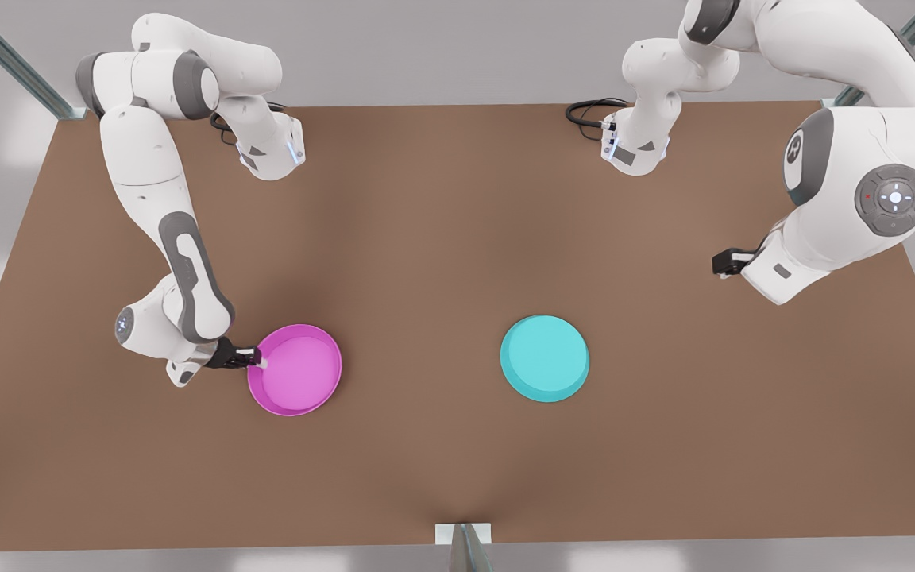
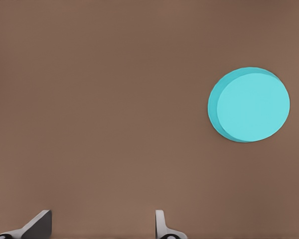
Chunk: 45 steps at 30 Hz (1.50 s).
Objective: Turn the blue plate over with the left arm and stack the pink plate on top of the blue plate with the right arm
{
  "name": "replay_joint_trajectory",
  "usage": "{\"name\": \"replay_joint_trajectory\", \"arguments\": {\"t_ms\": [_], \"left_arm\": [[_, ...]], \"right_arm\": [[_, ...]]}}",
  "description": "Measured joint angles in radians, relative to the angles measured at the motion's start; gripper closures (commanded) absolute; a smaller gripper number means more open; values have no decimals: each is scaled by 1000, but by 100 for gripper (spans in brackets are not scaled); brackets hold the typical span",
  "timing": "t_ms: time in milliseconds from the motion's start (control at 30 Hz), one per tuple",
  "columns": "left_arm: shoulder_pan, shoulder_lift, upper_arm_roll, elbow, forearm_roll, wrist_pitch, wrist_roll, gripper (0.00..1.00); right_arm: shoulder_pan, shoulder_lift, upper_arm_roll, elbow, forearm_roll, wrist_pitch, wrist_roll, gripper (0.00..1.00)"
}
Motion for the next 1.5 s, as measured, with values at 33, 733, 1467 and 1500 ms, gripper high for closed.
{"name": "replay_joint_trajectory", "arguments": {"t_ms": [33,733,1467,1500], "left_arm": [[0,0,0,0,0,0,0,0],[8,-2,35,11,-5,-26,-52,0],[8,8,61,3,-3,-12,-60,0],[8,8,61,3,-3,-12,-60,0]], "right_arm": [[-1,0,0,0,1,0,-1,79],[201,-95,37,-5,78,-44,228,79],[839,119,5,316,398,296,876,79],[844,136,5,342,397,300,902,79]]}}
